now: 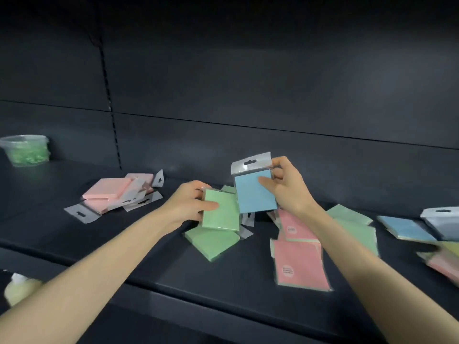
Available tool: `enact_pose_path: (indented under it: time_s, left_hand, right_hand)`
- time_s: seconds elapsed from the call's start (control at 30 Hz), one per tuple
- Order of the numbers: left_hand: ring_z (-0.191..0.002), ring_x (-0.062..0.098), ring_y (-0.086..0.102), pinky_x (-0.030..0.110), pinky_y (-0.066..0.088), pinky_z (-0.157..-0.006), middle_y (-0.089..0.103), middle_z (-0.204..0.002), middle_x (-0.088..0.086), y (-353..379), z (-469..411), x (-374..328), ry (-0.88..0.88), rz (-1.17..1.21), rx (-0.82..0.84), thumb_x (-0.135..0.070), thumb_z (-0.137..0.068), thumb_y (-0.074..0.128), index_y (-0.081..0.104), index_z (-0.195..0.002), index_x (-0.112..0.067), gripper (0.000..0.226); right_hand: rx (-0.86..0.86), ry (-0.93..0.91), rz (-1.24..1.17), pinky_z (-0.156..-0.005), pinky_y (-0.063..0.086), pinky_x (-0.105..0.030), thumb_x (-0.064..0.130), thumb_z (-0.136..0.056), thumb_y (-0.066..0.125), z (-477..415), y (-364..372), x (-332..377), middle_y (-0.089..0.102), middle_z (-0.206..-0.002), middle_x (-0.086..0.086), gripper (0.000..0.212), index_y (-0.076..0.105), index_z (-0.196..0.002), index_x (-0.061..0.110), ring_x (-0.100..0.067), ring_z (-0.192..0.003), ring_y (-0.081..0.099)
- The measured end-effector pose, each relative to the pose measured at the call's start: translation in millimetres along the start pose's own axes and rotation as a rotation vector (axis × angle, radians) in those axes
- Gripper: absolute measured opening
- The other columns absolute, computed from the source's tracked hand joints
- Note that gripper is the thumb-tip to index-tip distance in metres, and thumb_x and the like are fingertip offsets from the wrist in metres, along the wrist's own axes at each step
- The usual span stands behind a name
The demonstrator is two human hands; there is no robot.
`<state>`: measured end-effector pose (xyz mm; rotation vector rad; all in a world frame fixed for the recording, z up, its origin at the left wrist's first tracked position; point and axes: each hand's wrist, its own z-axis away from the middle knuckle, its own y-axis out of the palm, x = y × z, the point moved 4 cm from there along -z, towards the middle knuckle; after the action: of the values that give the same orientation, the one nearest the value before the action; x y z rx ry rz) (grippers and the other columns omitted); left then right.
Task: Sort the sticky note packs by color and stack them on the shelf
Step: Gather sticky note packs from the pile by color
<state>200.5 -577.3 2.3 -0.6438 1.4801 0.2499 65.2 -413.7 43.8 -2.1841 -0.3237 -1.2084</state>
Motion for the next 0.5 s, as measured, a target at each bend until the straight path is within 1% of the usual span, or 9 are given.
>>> enact_pose_path:
  time_s: [0.07,0.13,0.2,0.23,0.33,0.37,0.4,0.43,0.5]
  left_hand:
    - [-0.081,0.015,0.067,0.027,0.059,-0.068,0.068,-0.095,0.008,0.4,-12.0,5.6,-0.014,-0.034,0.027,0.000,-0.080,0.071,0.057,-0.110,-0.005,0.033]
    - [-0.081,0.013,0.066,0.027,0.055,-0.074,0.069,-0.093,0.005,-2.3,-22.5,11.2,-0.021,-0.157,0.050,-0.008,-0.076,0.076,0.059,-0.107,-0.007,0.035]
    - [-0.088,0.014,0.063,0.027,0.050,-0.082,0.068,-0.100,0.002,-6.7,-31.6,16.5,-0.033,-0.316,0.071,-0.022,-0.070,0.082,0.060,-0.108,-0.014,0.044]
    - [-0.092,0.015,0.061,0.026,0.049,-0.082,0.064,-0.104,-0.001,-8.7,-34.9,18.1,-0.033,-0.393,0.088,-0.029,-0.068,0.083,0.060,-0.109,-0.017,0.049]
    - [-0.089,0.011,0.047,0.016,0.037,-0.064,0.047,-0.097,-0.009,-10.9,-38.2,15.7,0.021,-0.616,0.148,-0.040,-0.073,0.078,0.055,-0.116,-0.022,0.051]
    - [-0.089,0.011,0.046,0.016,0.035,-0.062,0.045,-0.095,-0.010,-11.6,-39.8,14.4,0.042,-0.650,0.171,-0.042,-0.075,0.076,0.054,-0.118,-0.023,0.052]
    - [-0.091,0.011,0.048,0.018,0.037,-0.065,0.047,-0.096,-0.010,-13.4,-42.0,13.2,0.061,-0.665,0.194,-0.044,-0.076,0.074,0.053,-0.120,-0.023,0.053]
    - [-0.095,0.012,0.050,0.020,0.042,-0.071,0.049,-0.101,-0.008,-16.7,-44.9,12.3,0.081,-0.671,0.207,-0.045,-0.076,0.073,0.053,-0.120,-0.023,0.054]
    - [-0.107,0.014,0.052,0.026,0.044,-0.086,0.049,-0.116,-0.003,-28.6,-50.1,10.3,0.126,-0.683,0.208,-0.045,-0.077,0.072,0.053,-0.122,-0.023,0.053]
  right_hand:
    - [0.000,0.013,-0.009,-0.079,0.053,-0.043,0.010,-0.090,0.059,-9.4,3.0,-4.1,0.068,-0.093,-0.009,0.019,0.047,-0.104,0.015,-0.032,-0.094,0.064]
    - [0.005,0.021,-0.008,-0.076,0.054,-0.040,0.010,-0.090,0.059,-16.3,6.5,-6.5,0.068,-0.092,-0.004,0.019,0.047,-0.104,0.014,-0.029,-0.094,0.065]
    - [0.005,0.030,0.011,-0.074,0.054,-0.038,0.009,-0.090,0.059,-23.0,9.4,-8.5,0.068,-0.092,-0.003,0.018,0.047,-0.101,0.016,-0.028,-0.093,0.065]
    - [0.001,0.035,0.021,-0.073,0.053,-0.038,0.009,-0.090,0.059,-26.5,10.7,-9.2,0.068,-0.092,-0.003,0.017,0.047,-0.099,0.018,-0.029,-0.092,0.065]
    - [-0.001,0.030,0.056,-0.070,0.052,-0.038,0.009,-0.089,0.059,-37.2,17.8,-7.9,0.069,-0.088,-0.008,0.018,0.047,-0.091,0.023,-0.030,-0.084,0.064]
    - [0.001,0.029,0.069,-0.070,0.051,-0.037,0.009,-0.089,0.060,-40.8,21.7,-7.1,0.069,-0.085,-0.007,0.018,0.047,-0.092,0.021,-0.029,-0.080,0.064]
    - [0.005,0.030,0.081,-0.070,0.051,-0.037,0.009,-0.088,0.060,-44.5,26.6,-5.9,0.068,-0.085,-0.004,0.018,0.047,-0.094,0.019,-0.025,-0.079,0.064]
    - [0.008,0.033,0.097,-0.074,0.052,-0.037,0.008,-0.088,0.061,-48.9,32.2,-4.8,0.068,-0.088,-0.003,0.018,0.048,-0.096,0.016,-0.024,-0.082,0.064]
    - [0.012,0.040,0.143,-0.083,0.051,-0.041,0.010,-0.086,0.062,-59.0,45.6,-2.7,0.067,-0.102,-0.008,0.020,0.049,-0.101,0.012,-0.027,-0.093,0.064]
